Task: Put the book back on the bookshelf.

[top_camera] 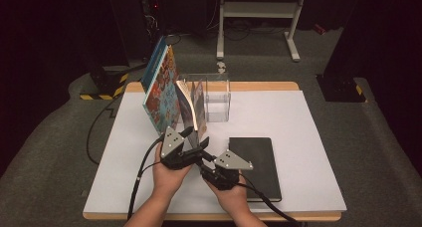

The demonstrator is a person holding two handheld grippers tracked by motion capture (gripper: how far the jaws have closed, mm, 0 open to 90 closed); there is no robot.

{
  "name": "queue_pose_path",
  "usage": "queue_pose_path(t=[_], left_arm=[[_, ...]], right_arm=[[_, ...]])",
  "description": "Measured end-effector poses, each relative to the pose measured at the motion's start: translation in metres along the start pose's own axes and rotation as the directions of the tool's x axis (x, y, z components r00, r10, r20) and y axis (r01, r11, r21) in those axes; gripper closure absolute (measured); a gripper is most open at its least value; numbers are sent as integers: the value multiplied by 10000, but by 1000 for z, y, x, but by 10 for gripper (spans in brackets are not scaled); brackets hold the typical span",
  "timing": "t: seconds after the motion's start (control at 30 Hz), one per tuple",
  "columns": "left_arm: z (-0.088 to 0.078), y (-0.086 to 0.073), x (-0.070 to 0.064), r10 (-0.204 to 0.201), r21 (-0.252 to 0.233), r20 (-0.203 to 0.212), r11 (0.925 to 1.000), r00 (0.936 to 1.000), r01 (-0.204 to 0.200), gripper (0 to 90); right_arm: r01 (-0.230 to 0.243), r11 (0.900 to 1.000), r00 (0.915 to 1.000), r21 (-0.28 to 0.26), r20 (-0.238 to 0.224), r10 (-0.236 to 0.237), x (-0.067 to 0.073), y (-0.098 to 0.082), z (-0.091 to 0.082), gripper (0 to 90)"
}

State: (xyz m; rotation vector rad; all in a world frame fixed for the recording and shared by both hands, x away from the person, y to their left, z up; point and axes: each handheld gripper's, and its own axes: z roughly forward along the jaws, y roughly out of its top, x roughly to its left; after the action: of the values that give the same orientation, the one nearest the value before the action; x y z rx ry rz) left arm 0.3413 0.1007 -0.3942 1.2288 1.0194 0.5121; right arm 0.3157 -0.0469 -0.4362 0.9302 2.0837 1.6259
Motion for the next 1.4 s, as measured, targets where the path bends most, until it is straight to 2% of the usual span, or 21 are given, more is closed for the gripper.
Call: queue_pose_path(t=[0.23, 0.4, 0.47, 0.57, 0.67, 0.87, 1.13, 1.4], left_arm=[[-1, -1, -2, 232, -8, -90, 9997, 9997, -232, 359], [-2, 1, -3, 285, 167, -167, 9995, 9995, -282, 400], [-3, 1, -4, 457, 180, -287, 9988, 9985, -452, 404], [-3, 0, -6, 632, 123, -340, 9980, 9974, -628, 408], [-4, 0, -6, 700, 106, -372, 9975, 9969, -696, 434], [-10, 0, -8, 910, 83, -538, 9958, 9944, -907, 502], [-19, 4, -2, 866, -86, -703, 9961, 9938, -874, 628], [-29, 10, 12, 367, -346, -1057, 9986, 9937, -406, 789]], right_arm=[[438, 9987, 9989, 270, 143, -442, -6, -9, -29, 573], [650, 9973, 9942, 350, 831, -677, -25, -11, -48, 503], [681, 9971, 9897, 341, 1240, -718, -35, -14, -53, 502], [298, 9993, 9878, 205, 1523, -326, -46, -19, -60, 505], [242, 9994, 9845, 263, 1732, -284, -52, -23, -64, 505], [4, 9998, 9836, 174, 1801, -36, -58, -25, -68, 506], [-100, 9999, 9834, 119, 1815, 77, -61, -24, -70, 507], [-264, 9996, 9833, 98, 1804, 242, -63, -25, -70, 509]])
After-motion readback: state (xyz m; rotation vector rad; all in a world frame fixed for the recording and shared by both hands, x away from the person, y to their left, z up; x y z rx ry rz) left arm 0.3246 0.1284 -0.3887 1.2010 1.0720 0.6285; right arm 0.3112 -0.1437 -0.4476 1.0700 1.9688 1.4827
